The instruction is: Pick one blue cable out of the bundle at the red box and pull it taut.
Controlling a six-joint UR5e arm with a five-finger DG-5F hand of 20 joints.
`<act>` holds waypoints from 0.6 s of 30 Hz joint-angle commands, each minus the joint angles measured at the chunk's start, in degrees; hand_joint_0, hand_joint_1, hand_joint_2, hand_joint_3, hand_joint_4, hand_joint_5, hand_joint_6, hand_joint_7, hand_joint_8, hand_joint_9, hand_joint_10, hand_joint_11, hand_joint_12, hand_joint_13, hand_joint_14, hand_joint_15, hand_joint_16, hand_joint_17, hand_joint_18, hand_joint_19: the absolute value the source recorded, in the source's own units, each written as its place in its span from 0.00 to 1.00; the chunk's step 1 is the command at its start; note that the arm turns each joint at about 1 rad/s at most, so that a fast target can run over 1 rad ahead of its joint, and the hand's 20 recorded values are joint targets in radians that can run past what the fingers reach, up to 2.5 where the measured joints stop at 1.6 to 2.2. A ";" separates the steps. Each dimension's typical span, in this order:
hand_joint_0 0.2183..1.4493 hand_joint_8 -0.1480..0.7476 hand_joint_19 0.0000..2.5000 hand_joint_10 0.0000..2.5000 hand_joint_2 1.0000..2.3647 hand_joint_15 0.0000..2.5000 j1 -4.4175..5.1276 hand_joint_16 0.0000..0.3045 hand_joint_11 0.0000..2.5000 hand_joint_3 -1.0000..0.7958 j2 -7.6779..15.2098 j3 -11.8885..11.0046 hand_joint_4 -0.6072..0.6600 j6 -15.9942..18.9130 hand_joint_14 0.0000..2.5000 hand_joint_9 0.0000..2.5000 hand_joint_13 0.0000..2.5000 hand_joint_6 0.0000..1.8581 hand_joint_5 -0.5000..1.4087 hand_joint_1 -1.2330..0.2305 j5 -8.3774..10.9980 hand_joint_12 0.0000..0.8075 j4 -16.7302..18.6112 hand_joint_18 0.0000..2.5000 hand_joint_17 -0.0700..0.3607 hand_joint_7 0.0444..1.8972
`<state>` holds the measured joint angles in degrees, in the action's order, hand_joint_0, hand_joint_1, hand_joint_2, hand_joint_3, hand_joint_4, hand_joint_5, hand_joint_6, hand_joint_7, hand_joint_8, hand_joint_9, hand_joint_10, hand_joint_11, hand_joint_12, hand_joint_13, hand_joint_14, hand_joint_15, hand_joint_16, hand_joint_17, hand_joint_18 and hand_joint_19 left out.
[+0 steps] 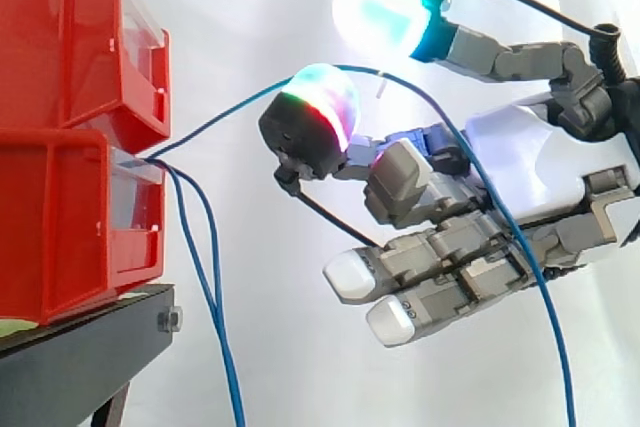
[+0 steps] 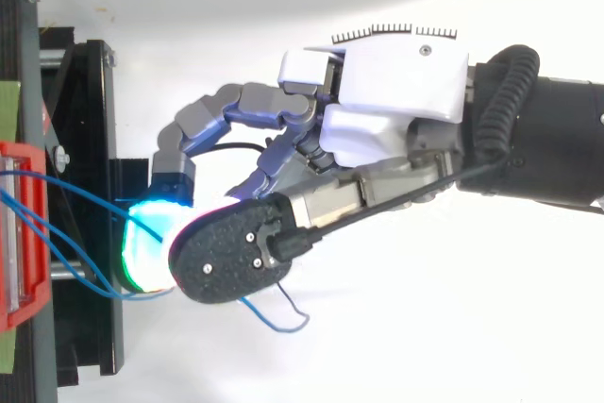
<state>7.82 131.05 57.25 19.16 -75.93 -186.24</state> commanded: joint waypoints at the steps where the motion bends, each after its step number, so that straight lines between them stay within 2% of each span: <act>1: 0.10 0.57 0.07 0.00 0.00 0.14 0.00 0.22 0.41 0.28 -0.01 -0.04 0.38 0.00 0.00 0.38 0.25 0.48 0.18 0.33 0.00 0.57 0.00 0.23 0.52 0.42; 6: 0.10 0.56 0.06 0.00 0.00 0.14 0.00 0.22 0.41 0.28 -0.01 -0.04 0.36 0.00 0.00 0.37 0.25 0.48 0.18 0.28 0.00 0.56 0.00 0.23 0.51 0.43; 10: 0.14 0.53 0.06 0.00 0.00 0.14 0.00 0.20 0.42 0.28 -0.01 0.05 0.30 0.00 0.00 0.36 0.24 0.48 0.18 0.24 0.00 0.53 0.00 0.21 0.48 0.45; 18: 0.33 0.46 0.07 0.00 0.00 0.13 0.09 0.15 0.42 0.28 -0.01 0.05 0.23 0.00 0.00 0.35 0.22 0.48 0.18 0.30 0.09 0.45 0.00 0.18 0.41 0.50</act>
<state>7.83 131.06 57.28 19.16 -75.90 -186.24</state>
